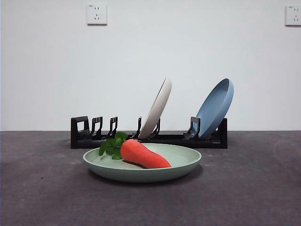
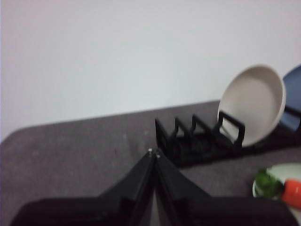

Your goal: Take the green plate from the plate rack,put the plate on the table,take the carrot from the table,put the carrot in the plate

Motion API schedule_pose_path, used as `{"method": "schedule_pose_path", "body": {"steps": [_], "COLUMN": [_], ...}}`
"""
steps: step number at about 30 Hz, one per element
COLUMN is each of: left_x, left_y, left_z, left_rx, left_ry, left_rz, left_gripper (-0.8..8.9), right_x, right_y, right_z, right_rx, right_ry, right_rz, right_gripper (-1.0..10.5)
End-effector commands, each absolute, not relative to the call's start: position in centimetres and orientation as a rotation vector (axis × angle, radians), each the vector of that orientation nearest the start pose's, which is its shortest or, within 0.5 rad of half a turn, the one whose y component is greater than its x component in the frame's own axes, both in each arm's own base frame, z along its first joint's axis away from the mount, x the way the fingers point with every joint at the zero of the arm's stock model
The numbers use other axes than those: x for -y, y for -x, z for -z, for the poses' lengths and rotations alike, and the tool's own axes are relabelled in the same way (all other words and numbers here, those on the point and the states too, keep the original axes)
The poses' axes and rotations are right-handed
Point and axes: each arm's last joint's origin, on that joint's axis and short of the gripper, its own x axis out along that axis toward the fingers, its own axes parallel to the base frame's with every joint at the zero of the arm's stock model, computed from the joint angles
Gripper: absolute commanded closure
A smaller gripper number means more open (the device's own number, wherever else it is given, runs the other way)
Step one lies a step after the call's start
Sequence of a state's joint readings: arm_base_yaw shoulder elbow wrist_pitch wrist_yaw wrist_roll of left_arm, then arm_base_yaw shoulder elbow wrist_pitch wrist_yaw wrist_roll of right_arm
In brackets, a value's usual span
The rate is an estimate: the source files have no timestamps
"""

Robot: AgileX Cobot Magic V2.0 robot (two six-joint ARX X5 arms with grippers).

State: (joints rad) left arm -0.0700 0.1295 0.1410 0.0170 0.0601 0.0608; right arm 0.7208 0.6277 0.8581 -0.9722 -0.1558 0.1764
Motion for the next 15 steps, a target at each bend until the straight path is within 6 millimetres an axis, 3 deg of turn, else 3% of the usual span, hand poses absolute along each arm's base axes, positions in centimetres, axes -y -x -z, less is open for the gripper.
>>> {"method": "schedule_pose_path", "body": {"steps": [1,6,15], "left_x": [0.8,0.8,0.8], "left_y": [-10.0,-10.0,-9.6], "left_z": [-18.6,-16.4,-15.1], "left_rx": [0.02,-0.017,-0.133], "left_ry": [-0.07,-0.044,-0.024], "left_rz": [0.125,0.126,0.128], "left_gripper": [8.17,8.17,8.17], "right_x": [-7.1,-7.1,-7.1], "right_y": [-7.4,-7.4,-7.4], "right_z": [-30.7,-30.7,-30.7], "right_rx": [-0.805,-0.804,-0.804], "right_ry": [0.048,0.049,0.049], "right_rz": [-0.761,-0.759,-0.759], "right_gripper": [9.5,9.5,9.5]}}
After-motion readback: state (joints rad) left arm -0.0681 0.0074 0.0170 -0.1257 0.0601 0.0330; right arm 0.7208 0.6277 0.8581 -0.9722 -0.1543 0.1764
